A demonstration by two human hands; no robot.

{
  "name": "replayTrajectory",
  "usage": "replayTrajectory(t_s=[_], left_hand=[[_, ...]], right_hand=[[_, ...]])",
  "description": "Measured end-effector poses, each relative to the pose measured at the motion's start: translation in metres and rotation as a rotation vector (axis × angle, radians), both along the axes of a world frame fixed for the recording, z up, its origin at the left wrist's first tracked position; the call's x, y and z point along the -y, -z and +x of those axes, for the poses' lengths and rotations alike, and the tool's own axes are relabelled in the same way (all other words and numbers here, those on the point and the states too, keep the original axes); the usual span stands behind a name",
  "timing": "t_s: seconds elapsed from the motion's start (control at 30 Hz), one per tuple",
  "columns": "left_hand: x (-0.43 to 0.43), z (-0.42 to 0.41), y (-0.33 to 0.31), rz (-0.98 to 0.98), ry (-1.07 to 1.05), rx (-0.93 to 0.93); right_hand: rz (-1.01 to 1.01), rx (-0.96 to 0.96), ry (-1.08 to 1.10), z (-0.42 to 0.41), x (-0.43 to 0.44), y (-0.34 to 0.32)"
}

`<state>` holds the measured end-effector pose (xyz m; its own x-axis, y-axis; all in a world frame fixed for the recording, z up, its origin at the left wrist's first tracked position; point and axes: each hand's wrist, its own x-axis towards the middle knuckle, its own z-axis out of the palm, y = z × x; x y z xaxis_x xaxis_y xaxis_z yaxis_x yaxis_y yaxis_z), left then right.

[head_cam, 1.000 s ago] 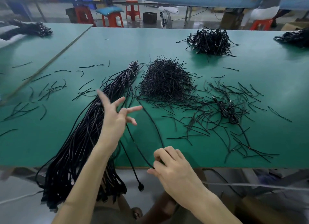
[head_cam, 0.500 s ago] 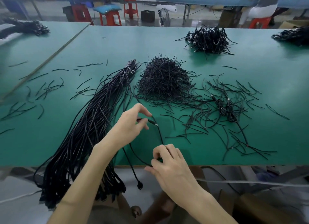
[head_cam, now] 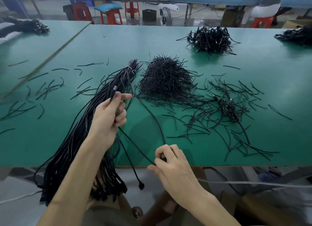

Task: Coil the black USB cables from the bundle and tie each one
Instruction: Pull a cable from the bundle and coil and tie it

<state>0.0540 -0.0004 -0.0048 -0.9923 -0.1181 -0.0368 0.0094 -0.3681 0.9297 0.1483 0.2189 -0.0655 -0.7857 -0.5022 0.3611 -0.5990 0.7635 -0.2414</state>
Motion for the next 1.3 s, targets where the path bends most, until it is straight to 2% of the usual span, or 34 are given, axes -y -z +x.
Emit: replayTrajectory(t_s=[0.17, 0.23, 0.4, 0.5, 0.53, 0.6, 0.63, 0.67, 0.7, 0.73, 0.77, 0.83, 0.93, 1.03, 1.17, 1.3], left_hand=[[0.012, 0.004, -0.015, 0.283, 0.12, 0.088], [0.014, 0.006, -0.022, 0.402, 0.221, 0.07], [0.009, 0.016, -0.038, 0.562, 0.438, -0.073], [0.006, 0.026, -0.045, 0.702, 0.731, -0.238], [0.006, 0.029, -0.051, 0.609, 0.814, -0.311], [0.002, 0.036, -0.052, -0.052, 0.873, -0.571], [0.001, 0.037, -0.045, -0.411, 0.891, -0.589], [0.0, 0.038, -0.047, -0.636, 1.102, -0.473], [-0.003, 0.039, -0.048, -0.735, 1.265, -0.38], [-0.005, 0.04, -0.045, -0.776, 1.342, -0.275], [-0.011, 0.042, -0.044, -0.855, 1.293, -0.215], [-0.024, 0.041, -0.034, -0.924, 1.055, -0.152], [-0.043, 0.04, -0.026, -0.757, 0.772, -0.213], [-0.055, 0.038, -0.026, -0.567, 0.639, -0.235], [-0.07, 0.046, -0.019, -0.261, 0.615, -0.132], [-0.072, 0.049, -0.013, -0.007, 0.787, -0.049]], right_hand=[[-0.538, 0.597, -0.035, -0.013, -0.018, -0.015], [-0.643, 0.672, -0.018, -0.019, -0.026, -0.019], [-0.726, 0.721, -0.037, -0.025, -0.031, -0.02], [-0.842, 0.79, -0.047, -0.03, -0.034, -0.022], [-0.867, 0.807, -0.04, -0.032, -0.035, -0.024], [-0.885, 0.805, -0.007, -0.036, -0.039, -0.028], [-0.89, 0.784, 0.021, -0.038, -0.041, -0.032], [-0.9, 0.757, 0.056, -0.041, -0.043, -0.037], [-0.923, 0.738, 0.091, -0.044, -0.045, -0.044], [-0.963, 0.736, 0.119, -0.045, -0.046, -0.052], [-1.012, 0.74, 0.128, -0.046, -0.046, -0.061], [-1.089, 0.724, 0.087, -0.045, -0.043, -0.077], [-1.057, 0.578, 0.013, -0.039, -0.033, -0.093], [-0.925, 0.417, -0.052, -0.029, -0.021, -0.096], [-0.831, 0.432, -0.133, -0.014, -0.005, -0.083], [-0.79, 0.412, -0.13, -0.01, 0.003, -0.076]])
